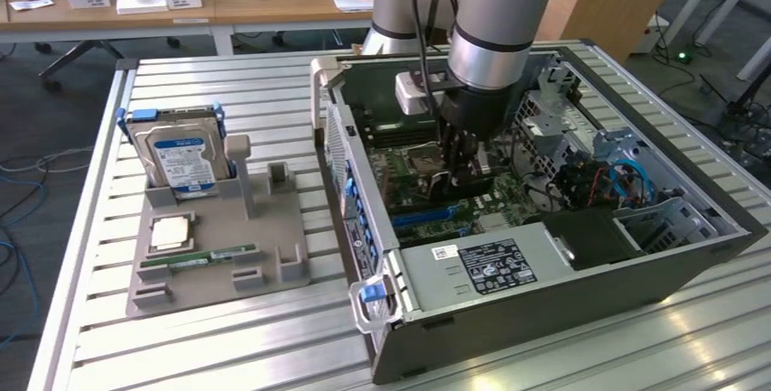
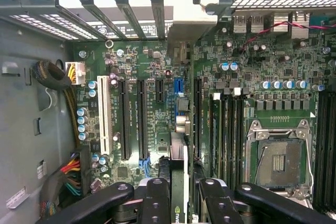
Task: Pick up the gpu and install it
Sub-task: 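Insert the gpu into the slot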
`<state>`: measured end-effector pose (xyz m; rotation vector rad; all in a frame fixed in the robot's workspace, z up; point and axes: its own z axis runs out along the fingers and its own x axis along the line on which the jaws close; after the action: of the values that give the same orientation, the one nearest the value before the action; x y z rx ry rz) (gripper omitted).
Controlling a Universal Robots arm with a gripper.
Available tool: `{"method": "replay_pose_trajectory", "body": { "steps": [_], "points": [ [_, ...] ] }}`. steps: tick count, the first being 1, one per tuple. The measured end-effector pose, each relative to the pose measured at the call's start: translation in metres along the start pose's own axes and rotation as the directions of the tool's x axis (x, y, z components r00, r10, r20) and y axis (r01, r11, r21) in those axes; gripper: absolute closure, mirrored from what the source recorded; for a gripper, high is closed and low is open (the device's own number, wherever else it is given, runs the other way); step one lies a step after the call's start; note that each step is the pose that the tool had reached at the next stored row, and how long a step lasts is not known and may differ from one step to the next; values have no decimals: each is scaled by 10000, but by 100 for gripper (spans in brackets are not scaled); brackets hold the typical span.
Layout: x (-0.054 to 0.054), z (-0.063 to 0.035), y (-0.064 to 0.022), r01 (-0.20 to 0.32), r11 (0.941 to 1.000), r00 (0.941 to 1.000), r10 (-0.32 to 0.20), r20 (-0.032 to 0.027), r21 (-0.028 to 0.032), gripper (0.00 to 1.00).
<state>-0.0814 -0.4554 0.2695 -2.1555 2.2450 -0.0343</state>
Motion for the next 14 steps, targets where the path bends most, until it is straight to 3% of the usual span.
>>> {"method": "replay_pose_trajectory", "body": {
  "steps": [14],
  "points": [
    [30,0,20,0,10000,10000,0,0,0,74]
  ]
}}
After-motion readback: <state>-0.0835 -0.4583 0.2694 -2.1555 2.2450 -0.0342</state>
